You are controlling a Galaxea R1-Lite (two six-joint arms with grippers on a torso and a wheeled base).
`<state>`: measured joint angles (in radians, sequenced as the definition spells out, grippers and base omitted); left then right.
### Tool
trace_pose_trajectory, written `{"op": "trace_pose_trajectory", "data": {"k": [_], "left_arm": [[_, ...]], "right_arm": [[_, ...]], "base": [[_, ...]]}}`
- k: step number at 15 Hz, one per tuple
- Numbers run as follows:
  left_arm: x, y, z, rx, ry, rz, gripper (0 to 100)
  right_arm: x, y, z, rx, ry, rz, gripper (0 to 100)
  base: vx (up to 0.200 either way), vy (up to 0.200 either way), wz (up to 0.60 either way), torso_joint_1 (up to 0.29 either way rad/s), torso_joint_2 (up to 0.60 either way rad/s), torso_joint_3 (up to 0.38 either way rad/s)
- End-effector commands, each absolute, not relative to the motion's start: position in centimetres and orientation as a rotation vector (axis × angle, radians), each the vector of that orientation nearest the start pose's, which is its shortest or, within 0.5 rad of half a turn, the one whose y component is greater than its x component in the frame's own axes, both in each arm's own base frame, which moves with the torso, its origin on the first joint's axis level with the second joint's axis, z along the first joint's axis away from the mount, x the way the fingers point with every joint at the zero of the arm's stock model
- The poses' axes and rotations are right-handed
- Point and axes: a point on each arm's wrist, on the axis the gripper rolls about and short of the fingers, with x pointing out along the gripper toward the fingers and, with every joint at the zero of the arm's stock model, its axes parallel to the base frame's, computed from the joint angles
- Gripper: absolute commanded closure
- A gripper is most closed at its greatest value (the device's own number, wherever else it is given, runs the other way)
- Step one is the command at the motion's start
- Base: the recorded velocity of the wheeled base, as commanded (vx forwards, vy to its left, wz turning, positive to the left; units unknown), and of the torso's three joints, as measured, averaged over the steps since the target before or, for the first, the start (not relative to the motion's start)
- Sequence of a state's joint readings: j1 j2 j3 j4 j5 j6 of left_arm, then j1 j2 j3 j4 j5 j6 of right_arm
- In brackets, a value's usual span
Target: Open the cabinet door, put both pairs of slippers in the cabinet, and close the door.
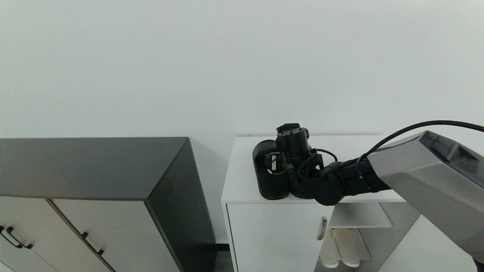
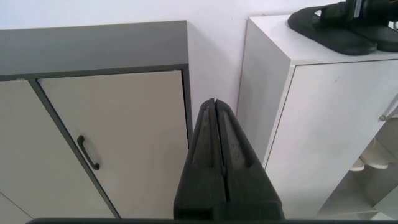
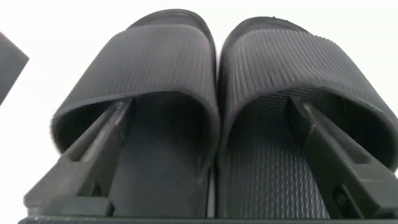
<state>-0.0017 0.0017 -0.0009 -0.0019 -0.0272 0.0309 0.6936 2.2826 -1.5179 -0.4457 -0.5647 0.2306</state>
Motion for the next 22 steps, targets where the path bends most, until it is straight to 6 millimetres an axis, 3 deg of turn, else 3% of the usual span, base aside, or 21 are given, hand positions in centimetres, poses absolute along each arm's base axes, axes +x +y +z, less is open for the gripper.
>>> {"op": "trace_pose_trajectory", "data": {"k": [1,7,9,13,15,19,22], "left_arm": [[-2.3,-0.1,7.6,0.031,-0.002,-0.029,100],[-2.3,-0.1,7.6,0.031,-0.004,-0.029,100],[-2.3,-0.1,7.6,0.031,-0.002,-0.029,100],[-2.3,-0.1,7.6,0.031,-0.002,-0.029,100],[-2.3,-0.1,7.6,0.031,-0.002,-0.029,100],[-2.3,-0.1,7.6,0.031,-0.002,-0.029,100],[-2.3,-0.1,7.6,0.029,0.0,-0.028,100]], "right_arm": [[37.2,29.3,12.0,0.029,0.283,0.098,100],[37.4,29.5,12.7,0.031,0.26,0.101,100],[36.6,29.2,14.2,0.041,0.241,0.106,100],[32.5,27.8,16.7,0.039,0.247,0.146,100],[30.0,27.2,16.9,0.039,0.246,0.193,100],[23.8,24.0,16.1,0.024,0.259,0.406,100],[22.7,23.2,16.0,0.027,0.262,0.45,100]], "base": [[0.0,0.0,0.0,0.0,0.0,0.0],[0.0,0.0,0.0,0.0,0.0,0.0],[0.0,0.0,0.0,0.0,0.0,0.0],[0.0,0.0,0.0,0.0,0.0,0.0],[0.0,0.0,0.0,0.0,0.0,0.0],[0.0,0.0,0.0,0.0,0.0,0.0],[0.0,0.0,0.0,0.0,0.0,0.0]]}}
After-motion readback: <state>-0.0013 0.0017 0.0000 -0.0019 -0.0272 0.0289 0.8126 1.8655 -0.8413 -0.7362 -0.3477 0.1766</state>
